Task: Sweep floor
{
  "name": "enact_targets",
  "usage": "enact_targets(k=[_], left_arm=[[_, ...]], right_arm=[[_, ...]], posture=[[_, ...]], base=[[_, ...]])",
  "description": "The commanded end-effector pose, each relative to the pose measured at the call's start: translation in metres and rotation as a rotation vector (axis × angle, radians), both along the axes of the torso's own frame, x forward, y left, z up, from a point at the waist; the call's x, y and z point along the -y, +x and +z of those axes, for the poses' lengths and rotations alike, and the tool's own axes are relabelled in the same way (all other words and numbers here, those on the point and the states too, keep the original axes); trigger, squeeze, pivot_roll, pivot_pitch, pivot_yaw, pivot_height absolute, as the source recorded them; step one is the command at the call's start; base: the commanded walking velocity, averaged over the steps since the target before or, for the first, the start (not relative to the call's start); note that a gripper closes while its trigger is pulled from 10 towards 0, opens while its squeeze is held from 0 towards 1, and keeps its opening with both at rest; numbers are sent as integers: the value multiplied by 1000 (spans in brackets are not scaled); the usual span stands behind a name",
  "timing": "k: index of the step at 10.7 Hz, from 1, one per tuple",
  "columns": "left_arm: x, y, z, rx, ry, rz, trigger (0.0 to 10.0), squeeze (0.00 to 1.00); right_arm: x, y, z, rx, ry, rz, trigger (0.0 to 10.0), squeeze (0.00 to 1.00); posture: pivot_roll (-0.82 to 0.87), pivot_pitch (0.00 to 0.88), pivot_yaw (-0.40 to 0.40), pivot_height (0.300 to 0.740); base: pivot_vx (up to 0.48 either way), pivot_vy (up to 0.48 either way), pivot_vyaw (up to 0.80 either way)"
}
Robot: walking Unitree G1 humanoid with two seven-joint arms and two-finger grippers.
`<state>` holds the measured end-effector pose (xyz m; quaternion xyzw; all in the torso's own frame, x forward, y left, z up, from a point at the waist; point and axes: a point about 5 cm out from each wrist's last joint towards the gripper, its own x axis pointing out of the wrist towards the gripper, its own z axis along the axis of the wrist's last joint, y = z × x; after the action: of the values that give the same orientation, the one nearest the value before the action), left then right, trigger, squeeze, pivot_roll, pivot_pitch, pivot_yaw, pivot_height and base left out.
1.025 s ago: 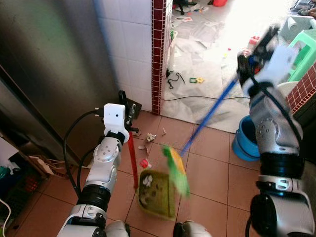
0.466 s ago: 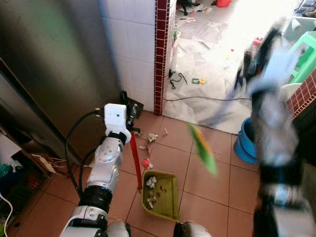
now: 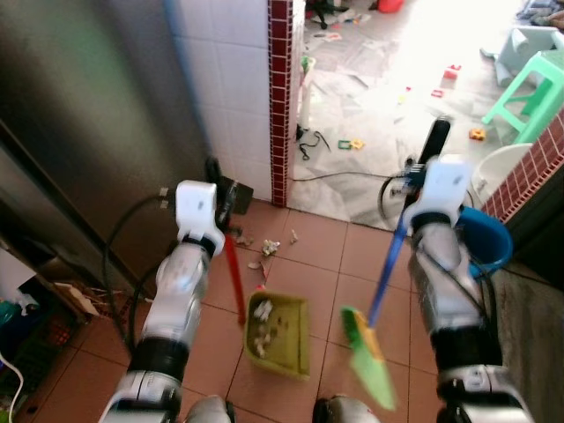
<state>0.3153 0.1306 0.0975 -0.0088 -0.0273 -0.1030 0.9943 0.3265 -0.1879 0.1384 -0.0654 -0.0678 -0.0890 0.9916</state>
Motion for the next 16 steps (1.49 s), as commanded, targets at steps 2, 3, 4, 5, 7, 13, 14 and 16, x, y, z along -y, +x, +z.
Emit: enact_targets(k=[2, 3, 4, 5, 7, 13, 14, 16], left_arm=[[-4, -5, 1, 21, -8, 12, 10000, 0], [-4, -12, -5, 7, -17, 15, 10000, 0], [-4, -14, -5, -3, -34, 9, 10000, 0], [-5, -15, -7, -25, -50, 7, 10000, 0], [-8, -26, -7, -40, -15, -34, 10000, 0], [-14, -41, -15, -97, -45, -22, 10000, 0], [-15, -40, -9, -75, -56, 6, 10000, 0], [-33, -47, -10, -85, -96, 124, 10000, 0]], right_arm=[[4, -9, -15, -26, 9, -42, 10000, 0], [7, -21, -36, -100, 54, -75, 10000, 0], [8, -28, -44, -130, 61, -74, 10000, 0], [9, -35, -47, -142, 20, -59, 10000, 0], [5, -43, -48, -167, 0, -10, 10000, 0], [3, -45, -25, -129, -10, 78, 10000, 0], [2, -38, -22, -108, 37, 17, 10000, 0], [7, -34, -16, -71, 46, -80, 10000, 0]], posture=[[-90, 0, 24, 740], [-86, 0, 14, 740], [-81, 0, 1, 740], [-79, 0, -11, 740], [-97, 0, 32, 740], [-96, 0, 4, 740], [-71, 0, -22, 740], [-82, 0, -6, 740]], base=[[0, 0, 0], [0, 0, -800], [0, 0, -800], [0, 0, -800], [0, 0, -800], [0, 0, -800], [0, 0, -800], [0, 0, -800]])
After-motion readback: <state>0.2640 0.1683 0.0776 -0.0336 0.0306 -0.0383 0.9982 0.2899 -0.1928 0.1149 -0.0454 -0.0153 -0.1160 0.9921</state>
